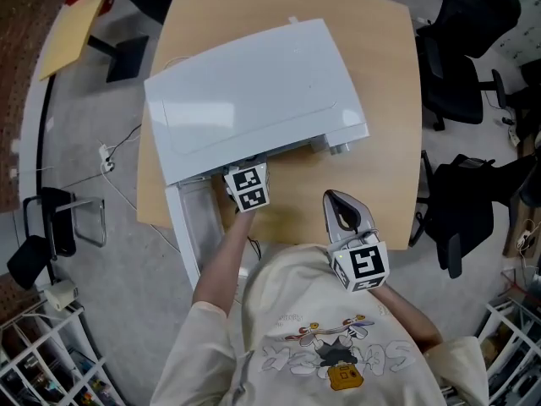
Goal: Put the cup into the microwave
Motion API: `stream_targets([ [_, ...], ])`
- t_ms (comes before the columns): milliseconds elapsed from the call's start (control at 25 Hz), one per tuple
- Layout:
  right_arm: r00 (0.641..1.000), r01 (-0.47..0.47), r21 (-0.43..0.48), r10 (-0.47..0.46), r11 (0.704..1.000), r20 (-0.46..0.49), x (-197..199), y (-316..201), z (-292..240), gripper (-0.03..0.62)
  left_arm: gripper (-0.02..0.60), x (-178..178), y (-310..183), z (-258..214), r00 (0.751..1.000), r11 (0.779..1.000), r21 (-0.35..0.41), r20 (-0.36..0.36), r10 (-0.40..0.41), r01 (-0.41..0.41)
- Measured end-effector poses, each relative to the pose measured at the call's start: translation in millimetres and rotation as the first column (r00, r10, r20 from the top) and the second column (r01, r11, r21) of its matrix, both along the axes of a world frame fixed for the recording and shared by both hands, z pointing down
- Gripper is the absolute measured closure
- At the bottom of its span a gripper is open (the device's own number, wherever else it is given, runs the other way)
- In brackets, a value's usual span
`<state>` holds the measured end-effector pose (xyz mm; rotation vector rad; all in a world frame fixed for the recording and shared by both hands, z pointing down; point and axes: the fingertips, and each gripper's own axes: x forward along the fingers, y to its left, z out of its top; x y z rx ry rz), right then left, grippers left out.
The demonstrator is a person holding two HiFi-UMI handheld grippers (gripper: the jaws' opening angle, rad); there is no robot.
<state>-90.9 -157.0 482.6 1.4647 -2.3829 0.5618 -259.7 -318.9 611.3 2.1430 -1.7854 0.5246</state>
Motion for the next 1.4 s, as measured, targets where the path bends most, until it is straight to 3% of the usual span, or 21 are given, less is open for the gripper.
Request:
stream_targets([
  [560, 0.999, -0.043, -0.006, 0.043, 0.999, -0.033, 8, -3, -1, 0.588, 0.176, 6, -22, 0, 1.000, 0.998, 0.059, -0.012, 0.020, -0.019],
  [1040, 0.999, -0.027, 0.030, 0.028, 0.999, -0.021, 7, 19, -10, 0.588, 0.171, 1, 18, -11, 1.000, 0.999, 0.050, 0.001, -0.009, 0.009],
  [1160, 1.000, -0.020, 0.038, 0.021, 0.999, -0.016, 7, 28, -11, 0.588, 0.201, 5, 39, -13, 1.000, 0.999, 0.037, -0.006, 0.000, 0.000],
  [1400, 1.000, -0.014, 0.061, 0.014, 0.998, -0.001, 7, 49, -13, 0.588, 0.328, 27, 90, -39, 0.996, 0.998, 0.046, -0.071, 0.046, -0.043],
])
